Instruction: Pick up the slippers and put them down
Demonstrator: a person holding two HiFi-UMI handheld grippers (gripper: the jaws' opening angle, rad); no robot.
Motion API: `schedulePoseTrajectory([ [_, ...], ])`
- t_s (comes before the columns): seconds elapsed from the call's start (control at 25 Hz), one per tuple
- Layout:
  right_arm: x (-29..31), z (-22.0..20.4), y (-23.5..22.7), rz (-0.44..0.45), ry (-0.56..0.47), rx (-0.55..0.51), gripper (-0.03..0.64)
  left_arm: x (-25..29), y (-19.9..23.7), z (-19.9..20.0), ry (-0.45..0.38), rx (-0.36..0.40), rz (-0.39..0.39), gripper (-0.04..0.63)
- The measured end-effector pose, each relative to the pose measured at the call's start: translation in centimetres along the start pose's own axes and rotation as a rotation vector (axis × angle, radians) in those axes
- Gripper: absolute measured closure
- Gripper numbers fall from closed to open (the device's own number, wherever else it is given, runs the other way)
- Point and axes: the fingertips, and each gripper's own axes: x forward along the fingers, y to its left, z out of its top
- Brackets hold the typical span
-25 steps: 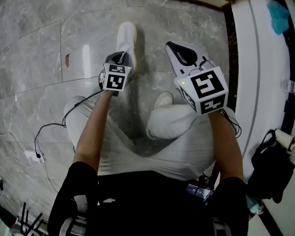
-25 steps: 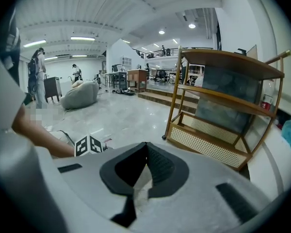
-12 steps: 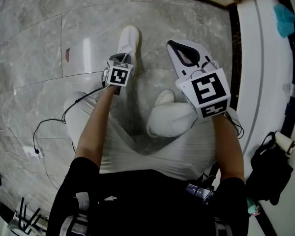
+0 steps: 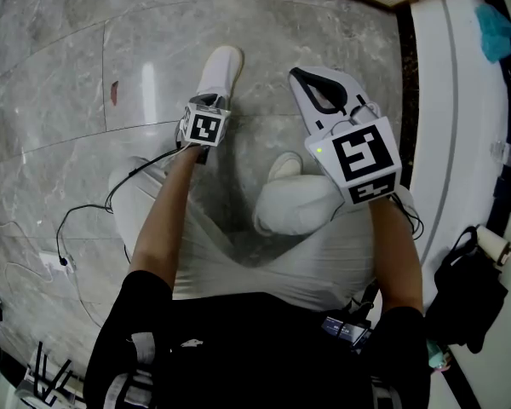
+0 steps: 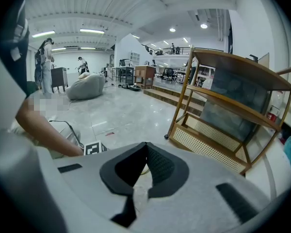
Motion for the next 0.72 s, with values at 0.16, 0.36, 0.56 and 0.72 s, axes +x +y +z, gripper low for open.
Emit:
schedulePoseTrajectory([
  [0.16,-0.1,0.0,0.1,-0.001,0.0,-0.005,0.618,0.1,0.1,0.0,0.0,0.007,0.003,0.578],
  [0.36,-0.1,-0.2,-0.1,-0.006,0.004,-0.012,0.618,-0.1,-0.2,0.0,0.009,0.02,0.009,0.578],
  [0.56,-0.2,-0.1,-0.1,-0.005,-0.001,-0.009,0.618,-0.7,0.1,0.4,-0.003,0.02,0.026,0.578],
  [0.72,-0.3,0.0,-0.2,-0.001,-0.004,0.006,0.618,-1.9,0.3,1.6,-0.047,0.004,0.024,0.58],
])
